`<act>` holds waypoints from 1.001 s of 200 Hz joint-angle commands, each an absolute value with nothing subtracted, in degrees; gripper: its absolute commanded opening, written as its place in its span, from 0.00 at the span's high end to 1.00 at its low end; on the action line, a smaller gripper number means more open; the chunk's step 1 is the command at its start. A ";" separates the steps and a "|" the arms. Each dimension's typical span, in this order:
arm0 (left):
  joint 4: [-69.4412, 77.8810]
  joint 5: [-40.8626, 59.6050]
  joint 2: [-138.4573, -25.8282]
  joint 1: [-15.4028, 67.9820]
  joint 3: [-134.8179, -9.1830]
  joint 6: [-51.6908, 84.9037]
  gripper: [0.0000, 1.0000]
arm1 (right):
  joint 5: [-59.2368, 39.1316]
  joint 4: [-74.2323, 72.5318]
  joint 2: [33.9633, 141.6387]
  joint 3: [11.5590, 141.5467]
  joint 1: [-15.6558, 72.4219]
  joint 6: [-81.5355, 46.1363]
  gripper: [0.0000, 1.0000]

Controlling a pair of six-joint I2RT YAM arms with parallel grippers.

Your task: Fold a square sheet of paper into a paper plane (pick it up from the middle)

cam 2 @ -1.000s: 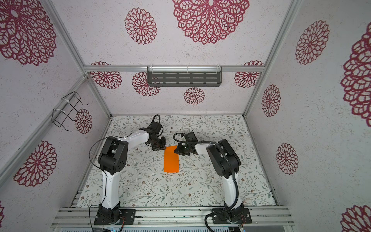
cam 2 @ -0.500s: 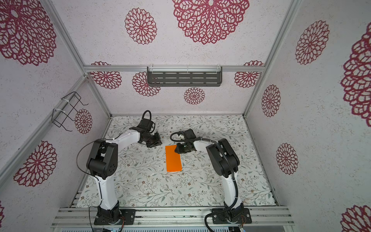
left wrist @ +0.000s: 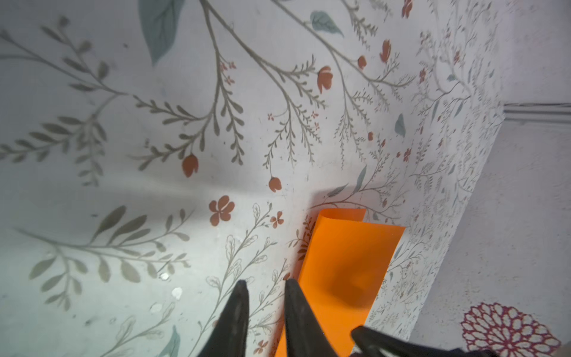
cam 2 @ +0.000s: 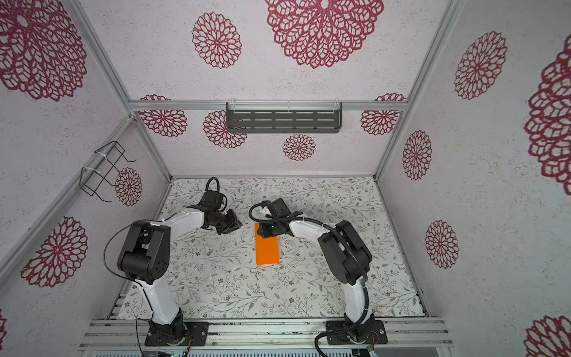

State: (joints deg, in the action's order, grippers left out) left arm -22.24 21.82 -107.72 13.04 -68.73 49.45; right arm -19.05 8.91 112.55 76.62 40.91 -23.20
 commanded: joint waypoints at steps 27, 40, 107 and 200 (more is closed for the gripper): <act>-19.07 21.88 -105.62 11.36 -66.33 51.76 0.72 | -19.13 11.32 114.61 78.52 43.88 -24.06 0.79; -18.90 21.88 -105.41 11.03 -65.97 51.94 0.72 | -19.60 12.05 115.63 79.09 44.36 -23.70 0.79; -18.46 23.86 -104.94 11.04 -65.83 51.98 0.70 | -17.23 16.84 115.10 77.60 44.56 -21.08 0.79; -12.45 32.10 -108.02 17.33 -67.48 50.86 0.83 | -15.61 14.37 109.07 71.47 43.78 -18.94 0.80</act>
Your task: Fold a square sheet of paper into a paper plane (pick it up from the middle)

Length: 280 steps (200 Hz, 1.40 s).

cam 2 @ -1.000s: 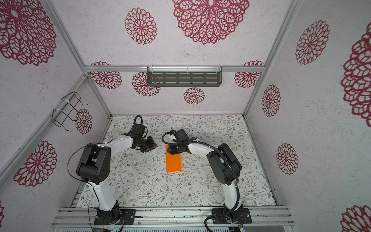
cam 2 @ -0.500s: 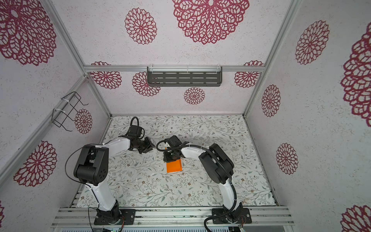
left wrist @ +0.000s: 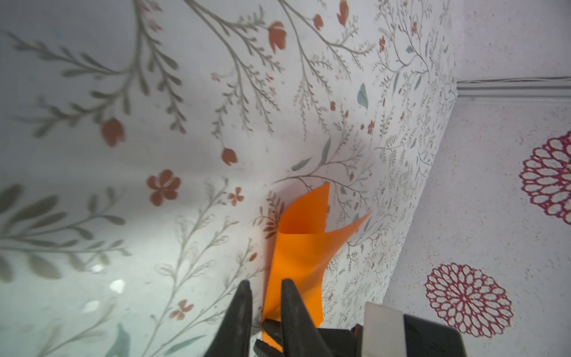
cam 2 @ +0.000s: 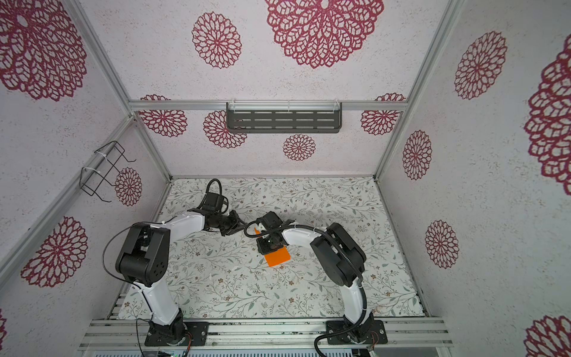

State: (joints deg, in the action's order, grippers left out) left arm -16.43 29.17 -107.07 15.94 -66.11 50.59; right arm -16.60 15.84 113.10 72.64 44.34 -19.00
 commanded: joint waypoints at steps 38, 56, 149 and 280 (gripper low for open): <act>-10.46 33.83 -110.35 19.21 -67.96 51.85 0.87 | -14.71 10.28 106.32 68.43 43.20 -21.55 0.82; -9.78 34.69 -111.54 19.76 -68.61 52.10 0.89 | -14.08 10.11 106.42 68.06 42.98 -22.30 0.82; -12.03 33.92 -117.98 20.96 -71.76 51.77 0.94 | -14.15 12.34 109.65 69.06 42.88 -21.97 0.82; -15.21 31.27 -116.95 21.10 -69.87 49.57 0.95 | -14.15 14.47 111.56 69.05 42.87 -21.63 0.82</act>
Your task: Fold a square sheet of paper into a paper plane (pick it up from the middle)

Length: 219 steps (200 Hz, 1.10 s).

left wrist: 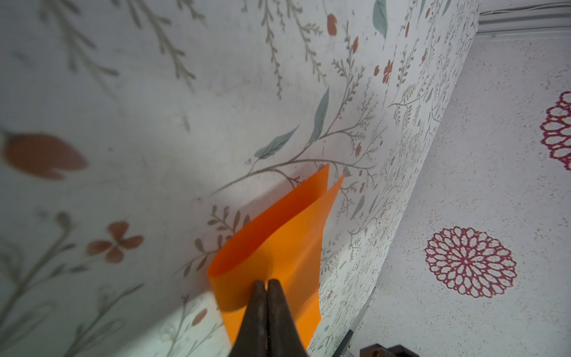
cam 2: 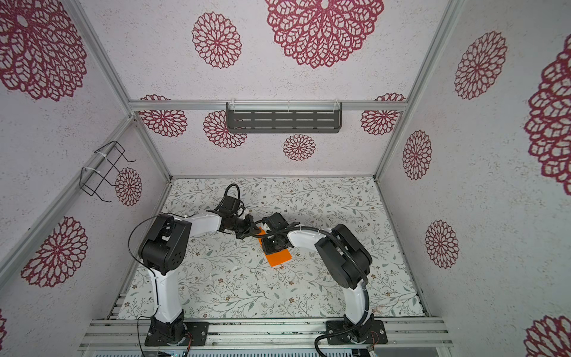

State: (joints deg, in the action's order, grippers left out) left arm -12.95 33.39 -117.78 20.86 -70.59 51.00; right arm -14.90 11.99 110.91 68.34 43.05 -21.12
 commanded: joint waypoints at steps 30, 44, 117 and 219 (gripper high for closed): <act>-15.51 30.56 -117.60 21.13 -69.96 49.40 0.95 | -13.88 14.68 111.57 69.02 42.89 -21.71 0.82; -16.19 29.94 -117.90 21.17 -70.30 48.98 0.96 | -13.71 14.88 111.28 68.96 42.97 -21.41 0.82; -18.37 27.87 -119.22 21.17 -70.03 49.04 0.97 | -13.89 16.82 108.35 67.92 44.12 -19.79 0.83; -19.51 27.33 -119.79 21.15 -70.31 48.62 0.97 | -16.96 18.91 104.48 62.74 45.26 -20.30 0.88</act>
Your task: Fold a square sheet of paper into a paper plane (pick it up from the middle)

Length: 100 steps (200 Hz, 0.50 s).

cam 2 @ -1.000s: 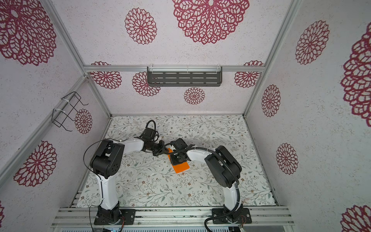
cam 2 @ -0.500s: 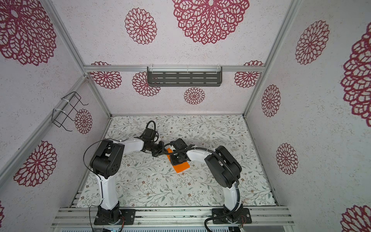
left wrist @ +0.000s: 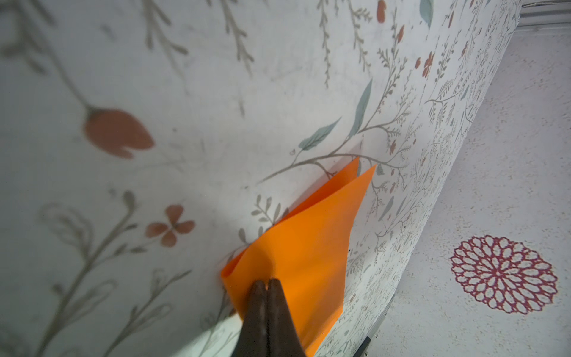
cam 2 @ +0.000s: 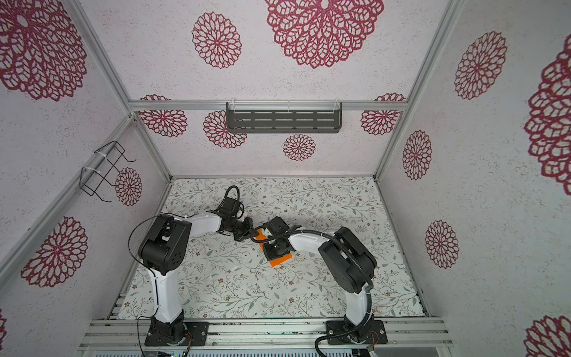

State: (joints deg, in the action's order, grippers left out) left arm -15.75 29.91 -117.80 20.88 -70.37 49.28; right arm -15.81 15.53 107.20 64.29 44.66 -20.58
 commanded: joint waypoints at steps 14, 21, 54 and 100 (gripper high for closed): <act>-19.52 27.29 -119.79 21.16 -70.22 48.60 0.97 | -17.29 18.99 103.94 61.70 45.44 -20.56 0.90; -19.60 27.16 -119.74 21.11 -70.22 48.61 0.97 | -17.54 18.91 103.58 61.09 45.50 -20.80 0.90; -19.69 27.14 -119.58 21.15 -70.14 48.51 0.97 | -19.64 17.60 101.82 57.41 45.70 -21.95 0.93; -20.05 27.42 -119.60 21.16 -70.55 47.96 0.97 | -20.51 16.85 98.41 54.23 45.40 -21.64 0.93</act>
State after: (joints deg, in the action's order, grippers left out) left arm -16.01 29.89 -117.80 20.88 -70.46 48.90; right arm -19.62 14.00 101.36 55.68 45.28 -21.10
